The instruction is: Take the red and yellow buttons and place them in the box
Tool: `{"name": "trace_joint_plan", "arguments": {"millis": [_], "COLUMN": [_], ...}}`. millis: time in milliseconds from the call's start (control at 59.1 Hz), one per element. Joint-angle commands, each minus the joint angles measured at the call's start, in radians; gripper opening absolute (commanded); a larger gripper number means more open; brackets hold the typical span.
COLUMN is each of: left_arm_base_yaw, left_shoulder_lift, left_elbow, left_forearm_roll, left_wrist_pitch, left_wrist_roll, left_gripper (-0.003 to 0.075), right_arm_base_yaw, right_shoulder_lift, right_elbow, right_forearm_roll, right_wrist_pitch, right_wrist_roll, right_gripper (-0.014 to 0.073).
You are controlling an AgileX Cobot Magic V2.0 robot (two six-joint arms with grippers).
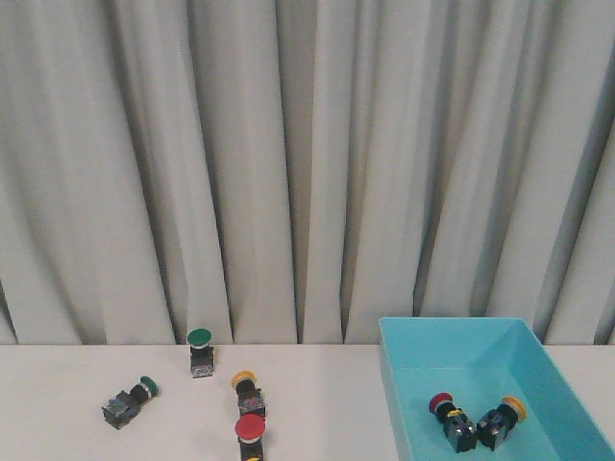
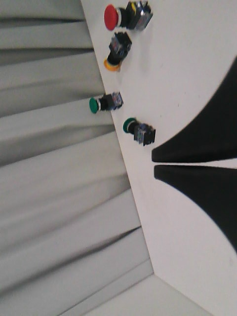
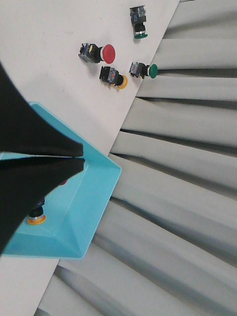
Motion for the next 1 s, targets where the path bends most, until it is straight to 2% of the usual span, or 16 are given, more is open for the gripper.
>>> {"name": "trace_joint_plan", "arguments": {"millis": [0, 169, 626, 711, 846, 981], "left_arm_base_yaw": [0.051, 0.104, 0.105, 0.105, 0.105, 0.105], "left_shoulder_lift": [-0.041, -0.034, -0.033, -0.033, -0.033, -0.033], "left_elbow": [0.011, 0.01, 0.006, 0.006, 0.005, 0.005], "left_forearm_roll": [-0.001, -0.007, 0.016, 0.113, 0.275, 0.318], "left_wrist_pitch": [-0.051, -0.032, -0.056, -0.056, -0.056, -0.063], "left_wrist_roll": [0.01, 0.003, -0.015, -0.105, -0.331, -0.479], "left_gripper": [-0.0006, -0.0006, -0.0006, -0.0006, -0.0006, -0.0006], "right_arm_base_yaw": [-0.006, -0.006, -0.006, -0.006, -0.006, -0.006], "right_shoulder_lift": [0.005, 0.005, 0.005, 0.005, 0.005, 0.005], "right_elbow": [-0.027, -0.027, -0.027, -0.027, -0.027, -0.027], "right_forearm_roll": [0.017, 0.017, 0.017, 0.017, 0.017, 0.017], "right_wrist_pitch": [-0.062, -0.06, -0.06, -0.06, -0.059, -0.06], "right_wrist_roll": [0.002, 0.002, 0.002, 0.002, 0.002, 0.002], "right_gripper": [-0.0004, -0.0004, -0.0004, -0.0004, -0.0004, -0.0004]}}
